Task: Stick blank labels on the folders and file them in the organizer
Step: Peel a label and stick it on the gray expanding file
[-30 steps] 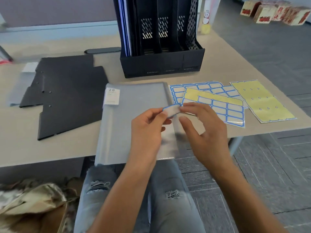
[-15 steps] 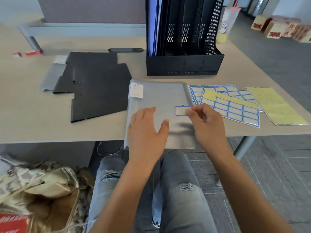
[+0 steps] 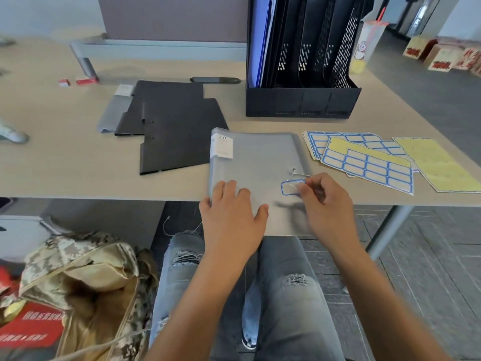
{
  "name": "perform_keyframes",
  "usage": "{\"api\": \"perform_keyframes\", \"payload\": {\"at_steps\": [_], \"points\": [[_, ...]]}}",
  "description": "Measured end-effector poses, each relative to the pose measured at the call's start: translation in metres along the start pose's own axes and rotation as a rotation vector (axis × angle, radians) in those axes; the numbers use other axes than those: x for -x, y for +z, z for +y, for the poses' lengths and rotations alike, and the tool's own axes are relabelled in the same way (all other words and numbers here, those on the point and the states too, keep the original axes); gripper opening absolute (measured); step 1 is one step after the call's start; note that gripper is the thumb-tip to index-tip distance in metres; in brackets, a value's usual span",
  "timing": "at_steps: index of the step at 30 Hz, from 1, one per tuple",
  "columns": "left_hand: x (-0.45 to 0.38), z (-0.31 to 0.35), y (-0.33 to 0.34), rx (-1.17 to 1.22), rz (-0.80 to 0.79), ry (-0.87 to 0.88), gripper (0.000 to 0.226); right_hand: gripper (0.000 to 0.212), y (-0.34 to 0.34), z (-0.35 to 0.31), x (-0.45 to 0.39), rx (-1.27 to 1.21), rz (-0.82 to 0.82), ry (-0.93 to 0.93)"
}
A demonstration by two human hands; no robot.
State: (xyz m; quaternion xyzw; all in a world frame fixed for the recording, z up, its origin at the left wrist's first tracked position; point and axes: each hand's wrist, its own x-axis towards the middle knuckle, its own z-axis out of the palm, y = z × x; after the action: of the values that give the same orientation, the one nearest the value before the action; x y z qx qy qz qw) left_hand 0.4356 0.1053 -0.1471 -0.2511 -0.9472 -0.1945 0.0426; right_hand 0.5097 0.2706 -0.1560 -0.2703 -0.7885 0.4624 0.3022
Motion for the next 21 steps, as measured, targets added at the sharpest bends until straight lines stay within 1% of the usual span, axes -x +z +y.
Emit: {"api": "perform_keyframes", "payload": {"at_steps": [3,5,8,11,16,19,21], "points": [[-0.008,-0.003,-0.012,0.123,0.032,-0.110,0.053,0.009,-0.006,-0.002,-0.004,-0.010,0.037,-0.016],[-0.023,-0.003,-0.019,0.138,0.020,-0.178,0.054,0.008,-0.007,-0.003,-0.014,0.059,0.034,-0.036],[-0.051,0.000,-0.025,0.164,-0.042,-0.264,0.053,0.008,0.000,-0.001,-0.032,0.172,-0.013,-0.037],[-0.073,0.000,-0.024,0.132,-0.058,-0.316,0.051,0.009,0.013,0.007,-0.041,0.230,-0.034,-0.042],[-0.092,-0.007,-0.019,0.258,0.003,-0.433,0.052,0.010,0.025,0.017,-0.034,0.356,0.076,-0.160],[-0.094,-0.002,-0.018,0.425,0.075,-0.445,0.049,0.010,0.026,0.019,-0.035,0.355,0.095,-0.158],[-0.094,0.000,-0.017,0.538,0.141,-0.418,0.048,0.008,0.024,0.019,-0.035,0.322,0.101,-0.155]]}}
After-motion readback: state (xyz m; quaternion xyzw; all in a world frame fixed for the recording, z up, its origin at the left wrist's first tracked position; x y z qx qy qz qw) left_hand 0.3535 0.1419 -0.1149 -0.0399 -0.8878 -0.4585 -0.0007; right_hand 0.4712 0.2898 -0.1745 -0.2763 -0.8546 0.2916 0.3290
